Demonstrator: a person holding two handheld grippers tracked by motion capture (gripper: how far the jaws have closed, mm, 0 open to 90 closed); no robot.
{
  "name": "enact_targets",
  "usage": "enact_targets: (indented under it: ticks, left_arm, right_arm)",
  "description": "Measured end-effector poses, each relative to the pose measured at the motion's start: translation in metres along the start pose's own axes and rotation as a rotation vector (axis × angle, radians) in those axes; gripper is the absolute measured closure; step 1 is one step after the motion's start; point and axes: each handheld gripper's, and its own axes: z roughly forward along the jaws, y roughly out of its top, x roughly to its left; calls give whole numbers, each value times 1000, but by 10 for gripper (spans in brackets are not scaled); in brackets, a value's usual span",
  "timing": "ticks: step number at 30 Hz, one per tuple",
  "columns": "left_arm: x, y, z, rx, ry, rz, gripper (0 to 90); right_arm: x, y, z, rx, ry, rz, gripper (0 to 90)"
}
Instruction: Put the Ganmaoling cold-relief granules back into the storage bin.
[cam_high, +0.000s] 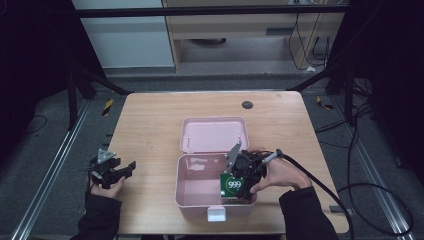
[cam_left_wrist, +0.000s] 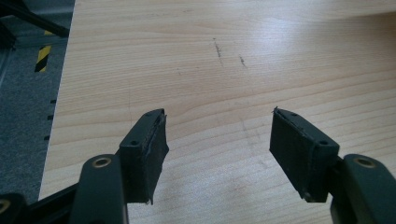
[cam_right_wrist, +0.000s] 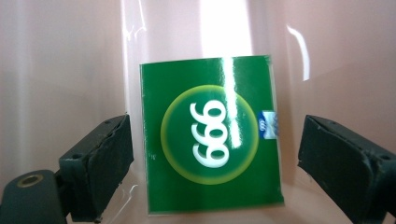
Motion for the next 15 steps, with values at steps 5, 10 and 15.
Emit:
enact_targets:
  ticks: [5, 10, 15]
  left_arm:
    - [0, 0, 0, 1, 0, 0, 358]
    - [0, 0, 1, 7, -10, -2, 369]
    - [0, -1, 1, 8, -23, 1, 387]
  right_arm:
    - [3, -1, -19, -66, -54, 13, 103]
    - [4, -7, -43, -181, -129, 57, 113]
    - [1, -18, -67, -302, -257, 155, 112]
